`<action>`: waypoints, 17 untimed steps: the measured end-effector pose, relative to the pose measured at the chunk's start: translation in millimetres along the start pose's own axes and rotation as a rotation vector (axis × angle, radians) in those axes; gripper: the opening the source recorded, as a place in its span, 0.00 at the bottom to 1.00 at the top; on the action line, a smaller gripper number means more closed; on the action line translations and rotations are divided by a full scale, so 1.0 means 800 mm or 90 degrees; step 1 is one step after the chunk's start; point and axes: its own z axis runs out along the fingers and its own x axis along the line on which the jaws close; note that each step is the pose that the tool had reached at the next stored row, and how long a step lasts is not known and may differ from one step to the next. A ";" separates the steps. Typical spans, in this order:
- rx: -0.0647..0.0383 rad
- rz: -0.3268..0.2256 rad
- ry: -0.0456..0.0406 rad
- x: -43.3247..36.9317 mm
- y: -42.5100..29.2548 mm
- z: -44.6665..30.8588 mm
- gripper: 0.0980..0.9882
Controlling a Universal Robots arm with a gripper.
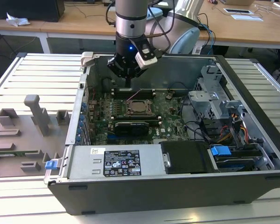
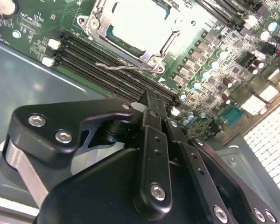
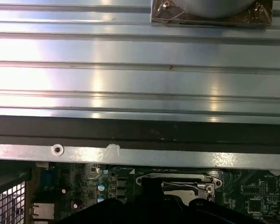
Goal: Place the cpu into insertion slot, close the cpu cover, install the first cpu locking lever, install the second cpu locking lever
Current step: 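Install the first cpu locking lever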
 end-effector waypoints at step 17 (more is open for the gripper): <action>-0.001 0.000 -0.0001 0.011 -0.0002 0.0174 0.01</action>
